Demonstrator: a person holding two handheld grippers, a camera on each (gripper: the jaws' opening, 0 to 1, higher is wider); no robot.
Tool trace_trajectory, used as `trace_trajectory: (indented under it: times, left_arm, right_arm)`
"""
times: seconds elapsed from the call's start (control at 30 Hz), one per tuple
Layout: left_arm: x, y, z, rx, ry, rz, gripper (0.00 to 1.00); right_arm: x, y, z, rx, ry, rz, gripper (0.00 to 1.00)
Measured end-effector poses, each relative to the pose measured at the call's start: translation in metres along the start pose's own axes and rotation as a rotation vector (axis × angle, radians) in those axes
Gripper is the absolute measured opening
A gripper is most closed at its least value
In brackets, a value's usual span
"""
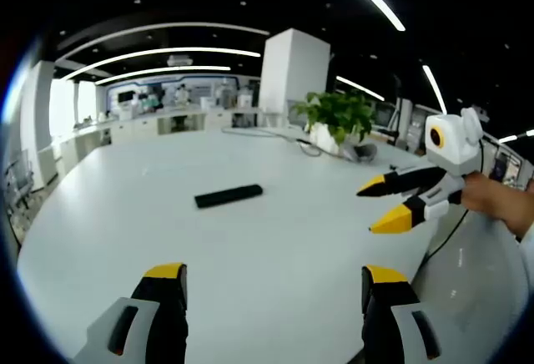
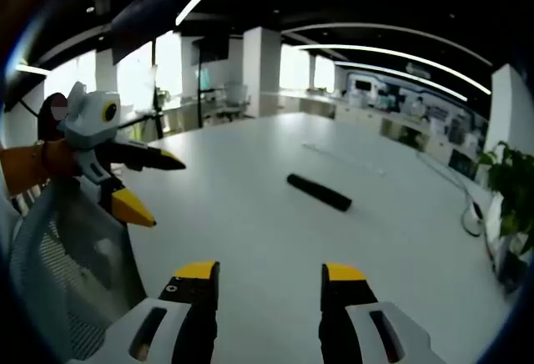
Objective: Press the specified remote control buttons in sequence, fully releasing each button before pressing the next.
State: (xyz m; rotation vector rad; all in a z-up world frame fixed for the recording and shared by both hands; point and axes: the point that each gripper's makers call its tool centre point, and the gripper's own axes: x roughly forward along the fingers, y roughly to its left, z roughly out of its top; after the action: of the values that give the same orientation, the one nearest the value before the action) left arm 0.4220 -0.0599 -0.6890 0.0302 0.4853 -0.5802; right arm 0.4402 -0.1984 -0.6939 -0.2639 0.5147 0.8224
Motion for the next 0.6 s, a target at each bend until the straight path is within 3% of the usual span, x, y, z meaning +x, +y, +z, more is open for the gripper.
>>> trace_trajectory:
  times: [0.6]
  left_arm:
    - [-0.0013, 0.0014, 0.0015, -0.001, -0.006, 0.005, 0.89]
  right_arm:
    - [0.0004, -0.0012, -0.0017, -0.025, 0.016, -0.011, 0.45]
